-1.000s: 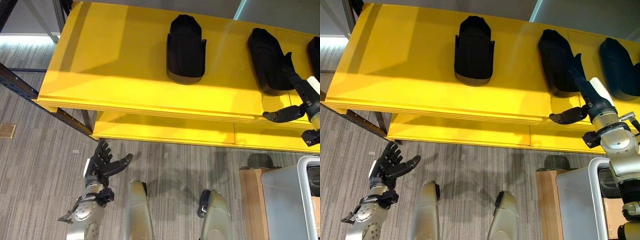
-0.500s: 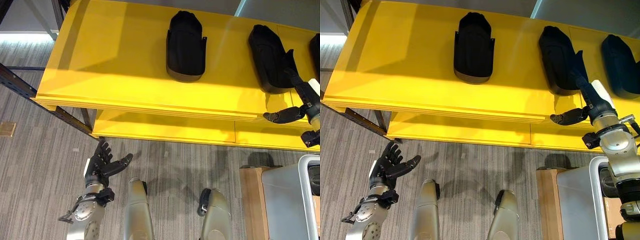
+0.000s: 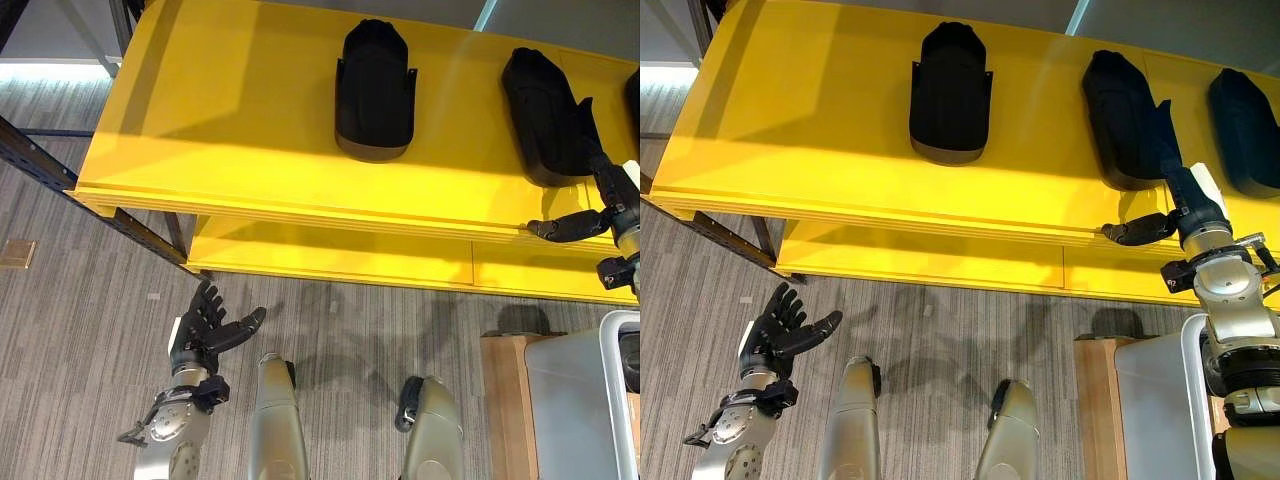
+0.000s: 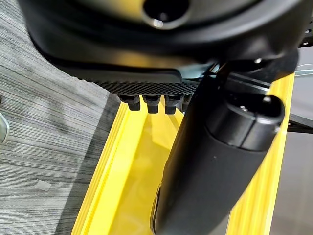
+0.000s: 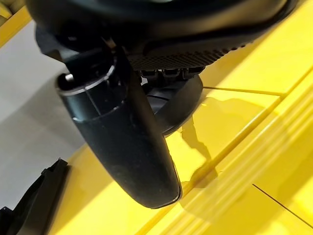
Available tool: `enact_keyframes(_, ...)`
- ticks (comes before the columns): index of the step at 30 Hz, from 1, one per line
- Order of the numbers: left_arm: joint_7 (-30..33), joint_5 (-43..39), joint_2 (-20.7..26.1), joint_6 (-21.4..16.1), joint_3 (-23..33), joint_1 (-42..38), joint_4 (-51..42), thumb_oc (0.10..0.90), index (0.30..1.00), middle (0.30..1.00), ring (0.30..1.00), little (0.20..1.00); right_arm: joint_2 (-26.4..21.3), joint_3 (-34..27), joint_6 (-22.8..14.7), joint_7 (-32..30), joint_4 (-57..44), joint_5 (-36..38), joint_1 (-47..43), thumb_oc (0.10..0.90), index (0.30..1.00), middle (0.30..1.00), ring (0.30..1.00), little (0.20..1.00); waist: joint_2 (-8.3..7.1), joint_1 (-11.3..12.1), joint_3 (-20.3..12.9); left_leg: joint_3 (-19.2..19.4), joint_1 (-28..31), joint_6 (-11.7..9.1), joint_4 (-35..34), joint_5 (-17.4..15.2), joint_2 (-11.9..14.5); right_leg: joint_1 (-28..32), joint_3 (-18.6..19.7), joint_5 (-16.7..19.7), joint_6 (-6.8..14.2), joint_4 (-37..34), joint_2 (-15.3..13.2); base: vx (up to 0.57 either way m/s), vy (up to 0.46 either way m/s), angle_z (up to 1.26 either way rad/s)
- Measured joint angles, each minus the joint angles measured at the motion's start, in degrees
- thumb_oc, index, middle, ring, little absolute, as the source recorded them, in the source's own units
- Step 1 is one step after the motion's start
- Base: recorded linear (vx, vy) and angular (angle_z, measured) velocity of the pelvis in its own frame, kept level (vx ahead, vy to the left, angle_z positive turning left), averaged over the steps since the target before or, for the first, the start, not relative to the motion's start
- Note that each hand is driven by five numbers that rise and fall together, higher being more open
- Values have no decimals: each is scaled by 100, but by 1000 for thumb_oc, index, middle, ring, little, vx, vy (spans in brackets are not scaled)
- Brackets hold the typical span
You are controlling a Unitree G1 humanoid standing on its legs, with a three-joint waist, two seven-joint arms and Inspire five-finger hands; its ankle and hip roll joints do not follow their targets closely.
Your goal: Move parts from the plastic box to the shelf.
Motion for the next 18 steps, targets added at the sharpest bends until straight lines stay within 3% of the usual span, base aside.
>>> enact_keyframes(18,3,-8,3,-63,-43,-39,1,900,1000,1000,1000,1000,221,291,75,-169,332,112,-608,900,1000,1000,1000,1000,55,75,32,-4,-46,-8,1,9,-31,-58,-8,-24,-28,42,-26,0,0,0)
